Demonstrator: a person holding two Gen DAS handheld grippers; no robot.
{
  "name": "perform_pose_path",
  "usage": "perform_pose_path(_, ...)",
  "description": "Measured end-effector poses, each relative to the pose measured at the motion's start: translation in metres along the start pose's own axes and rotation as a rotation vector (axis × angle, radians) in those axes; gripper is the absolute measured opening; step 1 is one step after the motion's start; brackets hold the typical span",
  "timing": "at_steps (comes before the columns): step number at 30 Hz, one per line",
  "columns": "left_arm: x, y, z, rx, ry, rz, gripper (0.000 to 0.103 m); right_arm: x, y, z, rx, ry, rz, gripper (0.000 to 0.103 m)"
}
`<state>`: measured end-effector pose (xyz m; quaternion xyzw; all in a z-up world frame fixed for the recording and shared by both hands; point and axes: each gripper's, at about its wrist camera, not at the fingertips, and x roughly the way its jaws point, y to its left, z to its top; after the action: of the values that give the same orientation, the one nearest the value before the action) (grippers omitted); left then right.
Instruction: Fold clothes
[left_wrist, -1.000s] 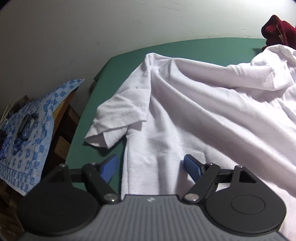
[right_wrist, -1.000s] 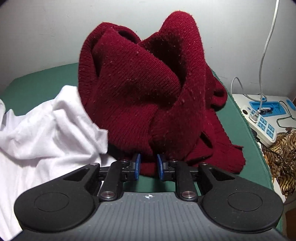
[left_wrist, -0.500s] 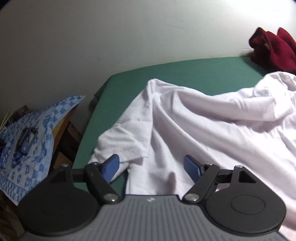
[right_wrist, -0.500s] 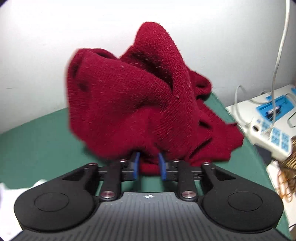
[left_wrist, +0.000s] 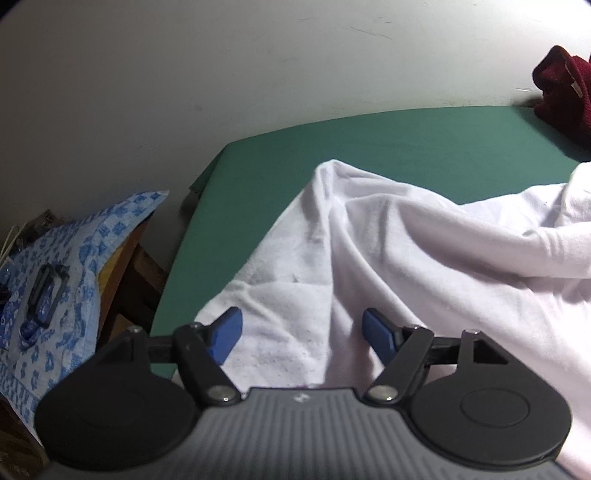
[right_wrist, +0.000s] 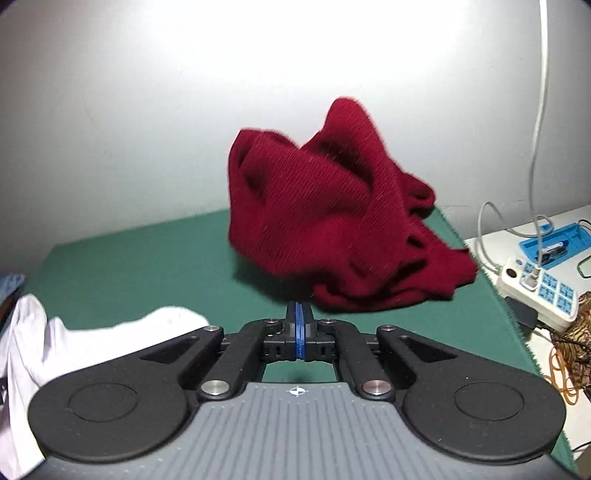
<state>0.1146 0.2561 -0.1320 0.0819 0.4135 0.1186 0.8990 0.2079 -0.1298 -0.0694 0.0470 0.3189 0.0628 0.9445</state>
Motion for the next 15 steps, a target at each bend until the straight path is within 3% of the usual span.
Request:
perform_pose_path(2,0.008,0.008,0.001,-0.029,0.010,0.014,0.077,0.003,0.000,0.003,-0.008,0.067,0.023,0.013)
perform_pose_path(6,0.017,0.013,-0.001,-0.030,0.015,0.052,0.085,0.028,0.006,-0.027,0.061,0.253,0.102,0.020)
perform_pose_path(8,0.021,0.014,-0.003,-0.023,0.015,0.068,0.086,0.048,0.017,-0.037,0.087,0.264,0.096,0.049)
perform_pose_path(9,0.020,0.014,-0.004,-0.016,0.012,0.068,0.086,0.053,0.022,-0.042,0.091,0.265,0.093,0.052)
perform_pose_path(10,0.019,0.014,-0.005,-0.009,0.008,0.069,0.086,0.056,0.027,-0.047,0.087,0.259,0.100,0.048)
perform_pose_path(12,0.018,0.012,-0.006,0.001,-0.001,0.075,0.086,0.058,0.041,-0.058,0.057,0.235,0.115,0.027)
perform_pose_path(13,0.018,0.012,-0.005,0.005,-0.003,0.077,0.086,0.055,0.049,-0.059,0.023,0.219,0.107,0.003)
perform_pose_path(15,0.018,0.012,-0.005,0.009,-0.005,0.079,0.086,0.049,0.060,-0.060,-0.032,0.179,0.088,0.000)
